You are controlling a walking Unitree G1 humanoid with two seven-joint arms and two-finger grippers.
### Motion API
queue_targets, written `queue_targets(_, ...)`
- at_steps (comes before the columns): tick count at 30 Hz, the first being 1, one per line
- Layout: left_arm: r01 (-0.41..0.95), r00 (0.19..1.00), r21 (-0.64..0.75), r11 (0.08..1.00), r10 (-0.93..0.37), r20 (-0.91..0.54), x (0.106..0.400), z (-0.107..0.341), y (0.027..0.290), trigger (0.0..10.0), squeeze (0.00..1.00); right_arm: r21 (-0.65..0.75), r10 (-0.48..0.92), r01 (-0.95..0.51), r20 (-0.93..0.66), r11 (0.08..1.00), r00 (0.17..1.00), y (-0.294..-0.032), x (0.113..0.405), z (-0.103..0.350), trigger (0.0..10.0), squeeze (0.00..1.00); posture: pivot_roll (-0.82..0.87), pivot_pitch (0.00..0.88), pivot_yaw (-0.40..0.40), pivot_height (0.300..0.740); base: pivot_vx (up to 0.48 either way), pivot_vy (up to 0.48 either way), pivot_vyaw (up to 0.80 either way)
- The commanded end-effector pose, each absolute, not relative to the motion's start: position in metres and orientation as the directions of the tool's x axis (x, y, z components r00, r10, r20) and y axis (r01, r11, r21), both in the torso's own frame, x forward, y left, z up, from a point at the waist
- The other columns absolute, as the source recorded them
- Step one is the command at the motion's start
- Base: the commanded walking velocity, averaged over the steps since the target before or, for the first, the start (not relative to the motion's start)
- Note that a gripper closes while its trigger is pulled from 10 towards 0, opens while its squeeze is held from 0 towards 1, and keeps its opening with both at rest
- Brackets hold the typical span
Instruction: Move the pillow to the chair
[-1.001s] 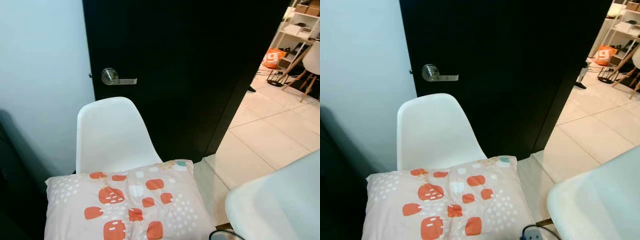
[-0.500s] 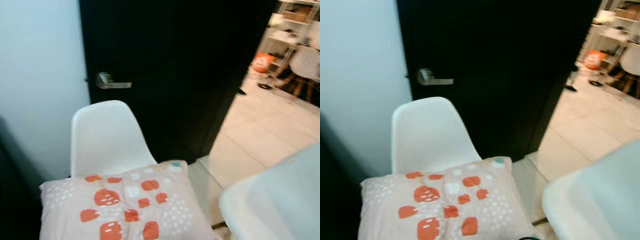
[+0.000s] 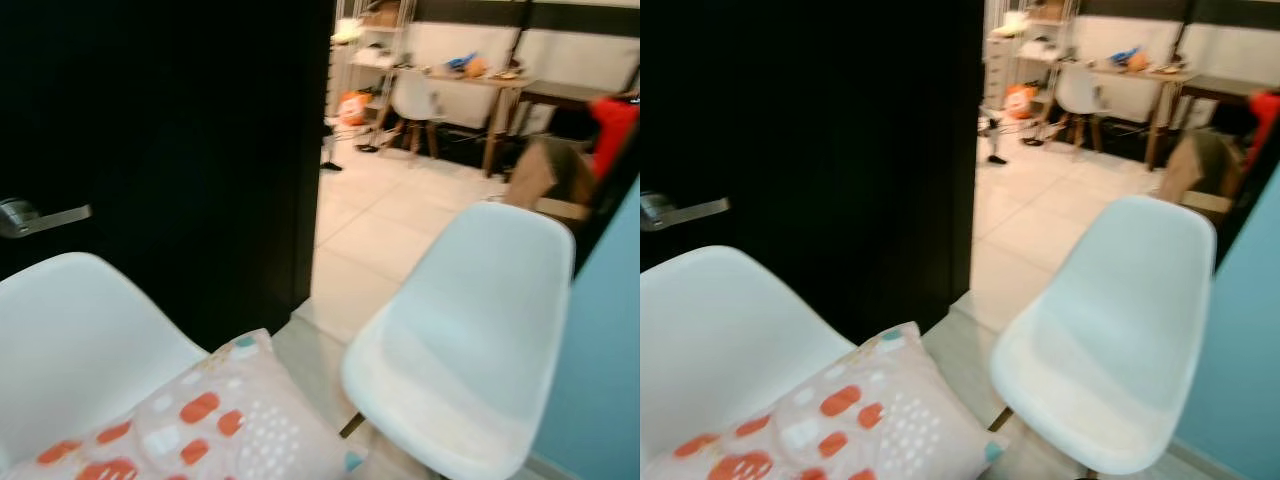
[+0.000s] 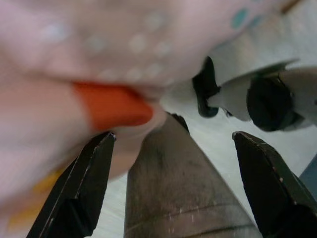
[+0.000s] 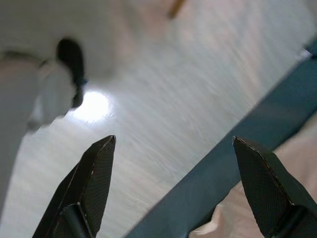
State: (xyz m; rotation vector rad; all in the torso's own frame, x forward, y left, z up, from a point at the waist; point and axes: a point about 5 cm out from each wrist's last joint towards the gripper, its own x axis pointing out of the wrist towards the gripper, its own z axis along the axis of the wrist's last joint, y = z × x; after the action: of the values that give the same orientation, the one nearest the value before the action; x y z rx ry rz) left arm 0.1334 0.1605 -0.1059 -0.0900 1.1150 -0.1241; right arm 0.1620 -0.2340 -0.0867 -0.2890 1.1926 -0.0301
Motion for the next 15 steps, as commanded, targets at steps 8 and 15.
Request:
queue_targets(8, 0.040, 0.424, -0.179, 0.983, -0.179, -0.888, 0.119, -0.109, 0.162, 10.0, 0.00, -0.283, -0.240, -0.093, -0.917, 0.955, 0.319, -0.248, 0.144, -0.090, 10.0, 0.00, -0.01, 0.038, -0.024, 0.740, 0.000, 0.000, -0.77)
queue_targets(15, 0.031, 0.421, -0.205, 0.978, -0.199, -0.885, 0.118, -0.109, 0.163, 10.0, 0.00, -0.281, -0.238, -0.096, -0.918, 0.955, 0.318, -0.243, 0.144, -0.092, 10.0, 0.00, -0.02, 0.033, -0.019, 0.740, 0.000, 0.000, -0.77)
